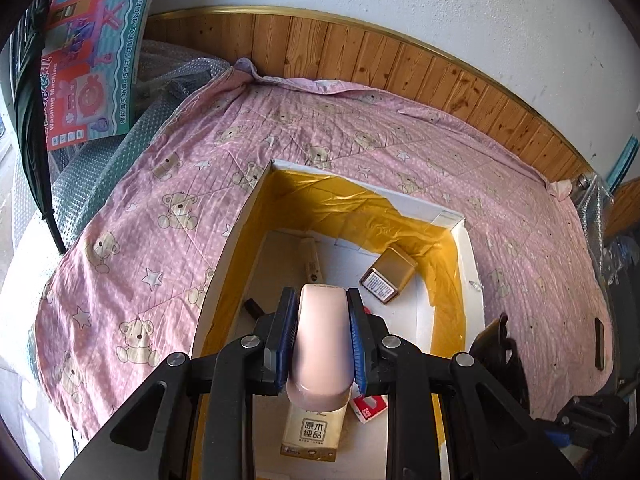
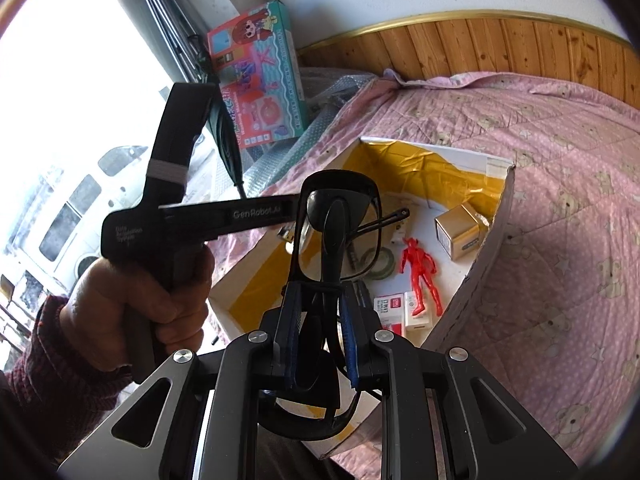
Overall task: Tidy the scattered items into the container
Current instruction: 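Open the right tool to drop the stapler while the left tool drops the glasses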
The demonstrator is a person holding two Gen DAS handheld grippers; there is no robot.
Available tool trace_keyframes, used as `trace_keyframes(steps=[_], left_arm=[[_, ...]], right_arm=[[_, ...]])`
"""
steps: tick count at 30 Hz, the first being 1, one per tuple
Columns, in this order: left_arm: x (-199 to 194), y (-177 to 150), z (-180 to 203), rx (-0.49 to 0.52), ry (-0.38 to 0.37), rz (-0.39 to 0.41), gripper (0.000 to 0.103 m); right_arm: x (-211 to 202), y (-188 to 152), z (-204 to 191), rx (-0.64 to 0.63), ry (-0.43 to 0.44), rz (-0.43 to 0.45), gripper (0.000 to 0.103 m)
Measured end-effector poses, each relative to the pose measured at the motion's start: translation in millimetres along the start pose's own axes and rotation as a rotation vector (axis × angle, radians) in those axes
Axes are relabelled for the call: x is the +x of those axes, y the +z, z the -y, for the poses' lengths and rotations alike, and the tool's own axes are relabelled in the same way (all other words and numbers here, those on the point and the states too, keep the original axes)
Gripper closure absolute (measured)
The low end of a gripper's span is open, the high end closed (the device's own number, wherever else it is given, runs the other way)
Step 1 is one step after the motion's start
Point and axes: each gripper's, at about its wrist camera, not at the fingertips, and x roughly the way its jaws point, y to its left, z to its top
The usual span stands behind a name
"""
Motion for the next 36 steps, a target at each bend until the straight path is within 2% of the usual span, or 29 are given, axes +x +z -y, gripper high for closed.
trace_keyframes(steps=[3, 7, 16, 23, 36], left_arm=[[9.2, -4.5, -6.4, -0.014, 0.006, -0.025, 0.078], [20.2, 10.9, -10.1, -0.018, 0.015, -0.022, 0.078], [59.6, 35.4, 0.7, 0.049, 0.052, -0.073, 0.078], [69.7, 44.0, 9.0, 0.09, 0.071, -0.082, 0.078], [85.3, 51.4, 7.7, 0.091, 0.083, -0.104, 0.078]], right_arm=[[4.7, 3.2, 5.0, 0.033, 0.009, -0.007, 0.084], [12.6, -0.8, 3.0, 0.038, 0.02, -0.036, 0.084], [26.6, -11.3, -4.8, -0.002, 0.018, -0.078, 0.084], [33.9, -13.5, -6.9, 0.001, 0.027, -0.096, 0.084], [39.8, -10.2, -6.7, 0.016, 0.021, -0.106, 0.083]])
